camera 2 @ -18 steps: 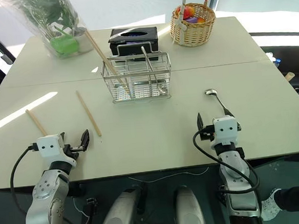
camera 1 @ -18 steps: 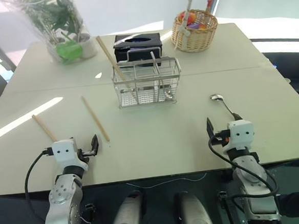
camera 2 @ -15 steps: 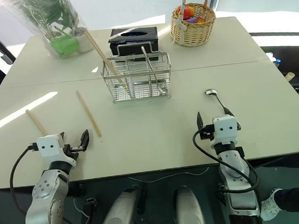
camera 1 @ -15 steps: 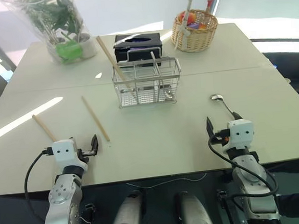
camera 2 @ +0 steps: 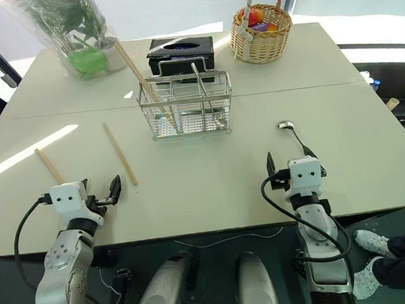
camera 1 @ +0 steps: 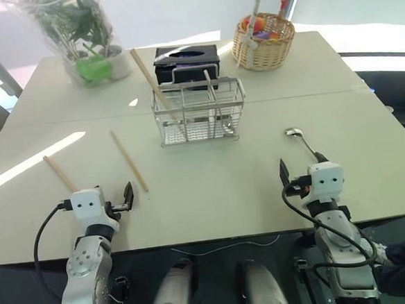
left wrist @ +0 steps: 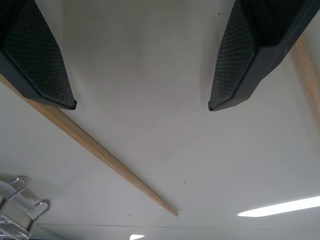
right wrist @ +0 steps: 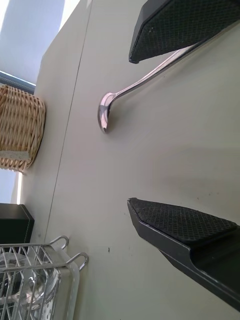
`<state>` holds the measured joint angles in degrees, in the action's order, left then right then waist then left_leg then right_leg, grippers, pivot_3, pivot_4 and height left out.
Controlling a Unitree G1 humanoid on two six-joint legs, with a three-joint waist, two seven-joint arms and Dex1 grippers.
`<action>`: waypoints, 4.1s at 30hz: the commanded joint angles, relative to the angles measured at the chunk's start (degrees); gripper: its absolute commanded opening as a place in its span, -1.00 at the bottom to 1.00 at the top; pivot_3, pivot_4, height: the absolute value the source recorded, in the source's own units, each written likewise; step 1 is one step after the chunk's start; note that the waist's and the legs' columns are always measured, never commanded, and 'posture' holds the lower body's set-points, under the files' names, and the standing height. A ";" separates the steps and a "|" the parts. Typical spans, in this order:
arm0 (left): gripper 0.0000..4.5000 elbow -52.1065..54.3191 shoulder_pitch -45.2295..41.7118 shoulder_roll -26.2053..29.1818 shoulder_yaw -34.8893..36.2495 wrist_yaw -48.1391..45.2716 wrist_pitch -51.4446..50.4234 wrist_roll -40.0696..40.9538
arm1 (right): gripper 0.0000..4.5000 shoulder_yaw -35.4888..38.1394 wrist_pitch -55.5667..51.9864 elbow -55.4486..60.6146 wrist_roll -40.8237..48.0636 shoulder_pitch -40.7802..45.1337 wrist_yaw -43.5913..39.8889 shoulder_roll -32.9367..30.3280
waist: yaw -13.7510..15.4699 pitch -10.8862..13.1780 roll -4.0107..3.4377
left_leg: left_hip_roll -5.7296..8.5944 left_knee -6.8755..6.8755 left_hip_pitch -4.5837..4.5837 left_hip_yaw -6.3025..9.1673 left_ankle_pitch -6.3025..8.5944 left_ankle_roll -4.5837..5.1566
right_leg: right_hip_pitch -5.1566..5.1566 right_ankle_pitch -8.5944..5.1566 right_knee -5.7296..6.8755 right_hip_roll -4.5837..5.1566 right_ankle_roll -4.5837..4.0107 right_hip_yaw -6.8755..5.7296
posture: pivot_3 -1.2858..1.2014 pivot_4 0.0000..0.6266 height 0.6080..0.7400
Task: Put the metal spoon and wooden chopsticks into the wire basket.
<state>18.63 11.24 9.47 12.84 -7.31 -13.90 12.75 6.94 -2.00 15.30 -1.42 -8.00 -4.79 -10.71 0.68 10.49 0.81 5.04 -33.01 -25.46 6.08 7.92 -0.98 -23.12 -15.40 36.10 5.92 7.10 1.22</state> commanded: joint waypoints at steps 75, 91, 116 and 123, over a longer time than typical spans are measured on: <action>0.98 18.14 -17.64 39.31 1.62 -37.02 -28.10 37.87 | 0.98 -1.48 -35.83 -37.49 14.81 40.29 -35.45 -30.74 | -0.50 0.05 -0.62 | -0.02 -0.02 -0.10 -0.28 -0.10 0.19 | 0.00 -0.11 -0.05 0.20 -0.15 0.02 | 0.03 -0.52 1.00; 1.00 18.03 -18.65 39.20 2.22 -35.01 -28.21 38.54 | -0.98 -2.57 -33.54 -40.93 12.77 40.95 -38.03 -29.48 | -1.44 -0.03 -0.48 | -0.06 -0.02 0.05 -0.21 -0.09 0.17 | 0.14 -0.11 -0.04 0.01 -0.15 0.02 | 0.03 -0.52 1.00; 1.00 11.50 -22.33 32.76 11.13 -28.23 -24.97 41.11 | -0.98 5.16 -17.11 -8.60 24.37 59.60 -12.74 0.11 | -1.62 0.11 -0.67 | -0.05 0.05 -0.03 -0.16 -0.13 0.13 | -0.11 -0.08 0.14 -0.05 -0.12 0.05 | 0.03 -0.52 1.00; 1.00 12.81 -21.60 31.28 10.98 -25.67 -24.41 40.92 | -0.98 0.76 -5.64 -15.20 25.42 55.81 -15.91 11.50 | -1.83 0.09 -0.66 | -0.03 0.06 0.04 -0.16 -0.13 0.12 | -0.13 -0.03 0.25 -0.07 -0.04 0.08 | 0.03 -0.52 1.00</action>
<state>29.53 -10.58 40.87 21.95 -33.58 -39.44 53.24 8.43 -11.03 0.79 23.32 47.31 -19.52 -0.11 -1.16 10.59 0.14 5.00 -32.95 -25.41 5.91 7.78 -0.87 -23.26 -15.42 36.37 5.84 7.06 1.30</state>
